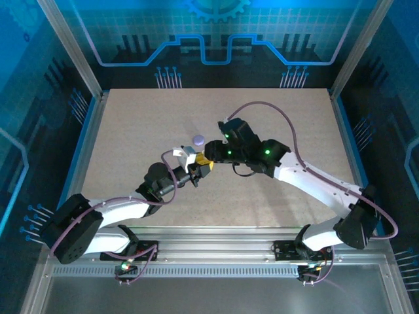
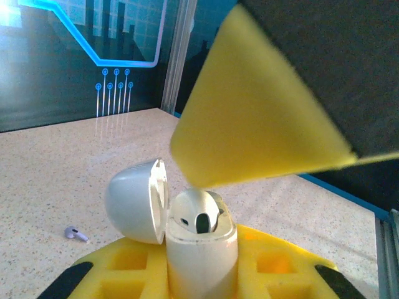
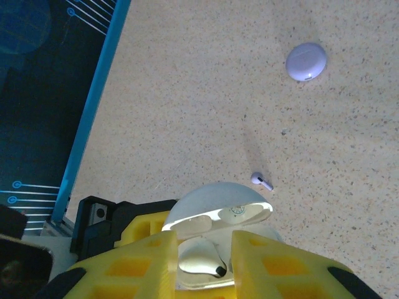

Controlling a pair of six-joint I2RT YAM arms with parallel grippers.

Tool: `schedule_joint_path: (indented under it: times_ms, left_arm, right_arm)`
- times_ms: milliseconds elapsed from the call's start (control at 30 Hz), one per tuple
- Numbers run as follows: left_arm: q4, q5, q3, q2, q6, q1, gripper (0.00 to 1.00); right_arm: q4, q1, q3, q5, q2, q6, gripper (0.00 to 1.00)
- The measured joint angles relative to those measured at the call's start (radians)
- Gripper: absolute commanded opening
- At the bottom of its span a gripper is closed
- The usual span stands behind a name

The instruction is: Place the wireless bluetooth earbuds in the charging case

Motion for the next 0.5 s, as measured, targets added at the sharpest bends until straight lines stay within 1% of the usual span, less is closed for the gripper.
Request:
schedule_joint_path:
  times_ms: [233,500]
  left_arm:
    - [-0.072,0.000,0.012,-0.035,0.013,0.000,0.20]
    - [-0.134,-0.013,0.014,-0.100,0.031,0.000,0.20]
  right_arm:
    - [-0.064,-0.018,0.045,0.024,-0.063,-0.051,0.30]
    - [-0.183,-0.141,0.047,0.017,-0.074,-0.119,0.30]
